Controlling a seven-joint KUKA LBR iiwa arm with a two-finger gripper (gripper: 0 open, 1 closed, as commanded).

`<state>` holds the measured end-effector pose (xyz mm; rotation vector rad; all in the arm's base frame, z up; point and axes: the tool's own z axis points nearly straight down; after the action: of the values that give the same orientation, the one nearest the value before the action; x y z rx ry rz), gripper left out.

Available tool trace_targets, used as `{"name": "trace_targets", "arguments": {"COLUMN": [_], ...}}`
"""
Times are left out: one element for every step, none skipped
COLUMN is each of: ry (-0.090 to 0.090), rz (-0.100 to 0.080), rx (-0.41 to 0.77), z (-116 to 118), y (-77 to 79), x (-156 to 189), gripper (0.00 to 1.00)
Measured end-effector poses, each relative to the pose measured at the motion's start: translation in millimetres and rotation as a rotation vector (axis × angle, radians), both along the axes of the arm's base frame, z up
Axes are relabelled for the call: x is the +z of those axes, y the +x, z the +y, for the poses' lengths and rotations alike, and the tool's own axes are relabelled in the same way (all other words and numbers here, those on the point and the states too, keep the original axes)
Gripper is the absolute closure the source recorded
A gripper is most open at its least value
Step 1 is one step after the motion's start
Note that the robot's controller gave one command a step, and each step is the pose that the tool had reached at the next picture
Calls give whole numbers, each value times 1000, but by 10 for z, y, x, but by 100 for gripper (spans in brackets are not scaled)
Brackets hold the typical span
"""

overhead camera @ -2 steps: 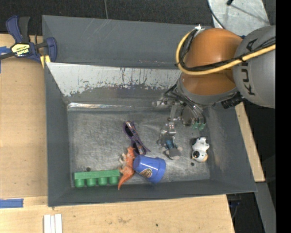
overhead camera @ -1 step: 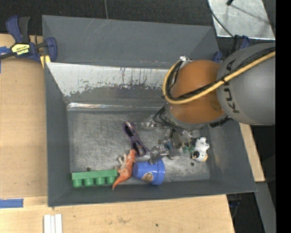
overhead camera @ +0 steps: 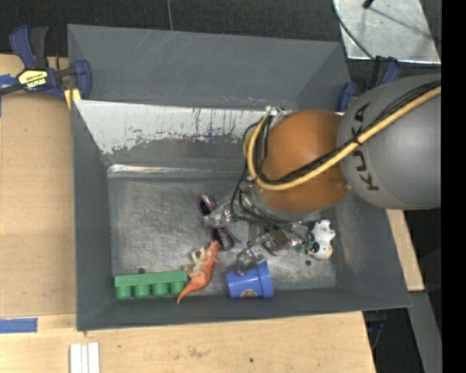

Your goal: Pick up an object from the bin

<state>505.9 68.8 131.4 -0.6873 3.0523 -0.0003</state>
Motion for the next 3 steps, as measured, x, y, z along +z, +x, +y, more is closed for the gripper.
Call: {"name": "trace_targets", "arguments": {"ry": [-1, -3, -3], "rz": [8, 8, 9], "rx": [40, 214, 537], "z": [259, 356, 400], "y": [-6, 12, 129], "x": [-12, -280, -574], "gripper": [0, 0, 100]}}
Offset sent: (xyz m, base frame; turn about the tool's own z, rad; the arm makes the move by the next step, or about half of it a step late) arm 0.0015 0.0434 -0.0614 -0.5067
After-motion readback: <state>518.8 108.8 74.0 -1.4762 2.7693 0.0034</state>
